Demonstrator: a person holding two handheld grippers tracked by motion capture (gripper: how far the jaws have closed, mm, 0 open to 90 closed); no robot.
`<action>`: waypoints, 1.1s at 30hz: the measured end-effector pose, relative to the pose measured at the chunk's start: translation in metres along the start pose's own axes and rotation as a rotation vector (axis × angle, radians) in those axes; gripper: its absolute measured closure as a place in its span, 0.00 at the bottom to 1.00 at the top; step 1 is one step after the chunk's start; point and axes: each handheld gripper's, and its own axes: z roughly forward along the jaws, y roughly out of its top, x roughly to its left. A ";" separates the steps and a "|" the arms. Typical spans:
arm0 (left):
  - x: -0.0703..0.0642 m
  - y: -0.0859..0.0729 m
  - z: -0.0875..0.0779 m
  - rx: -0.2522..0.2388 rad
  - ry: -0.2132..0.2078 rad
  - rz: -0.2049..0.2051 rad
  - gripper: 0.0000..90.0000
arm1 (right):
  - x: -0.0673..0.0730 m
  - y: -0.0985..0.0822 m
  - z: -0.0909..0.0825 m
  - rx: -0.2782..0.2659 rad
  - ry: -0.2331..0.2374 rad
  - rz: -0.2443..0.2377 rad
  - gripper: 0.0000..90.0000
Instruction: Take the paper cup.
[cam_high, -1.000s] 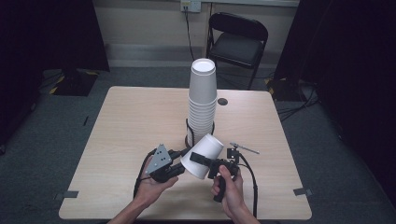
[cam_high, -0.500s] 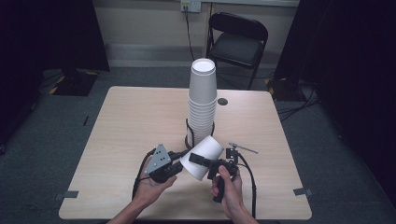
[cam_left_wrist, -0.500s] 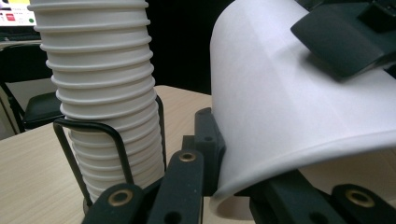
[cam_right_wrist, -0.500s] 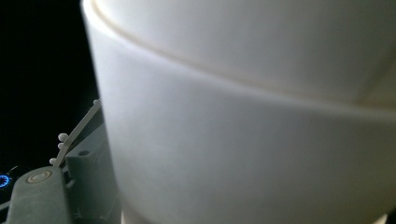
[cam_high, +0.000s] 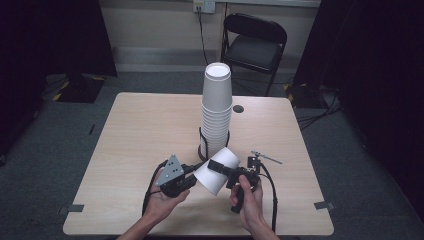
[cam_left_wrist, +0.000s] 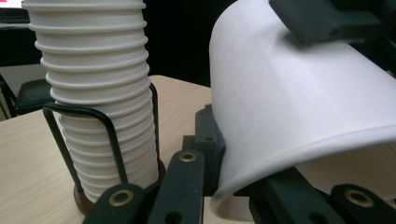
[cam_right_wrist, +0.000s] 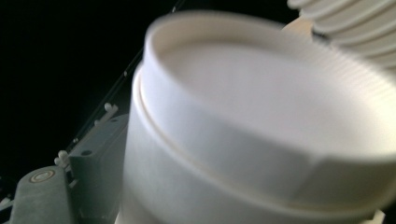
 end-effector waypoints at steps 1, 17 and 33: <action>-0.001 0.000 0.001 0.006 -0.006 -0.003 0.95 | -0.001 0.002 -0.002 -0.007 -0.003 0.002 0.15; 0.000 0.002 -0.006 0.072 -0.026 -0.039 0.95 | -0.006 0.026 -0.029 -0.103 -0.089 -0.080 0.17; 0.015 0.008 -0.017 0.118 -0.022 -0.126 0.95 | -0.009 0.036 -0.044 -0.056 -0.146 -0.209 0.15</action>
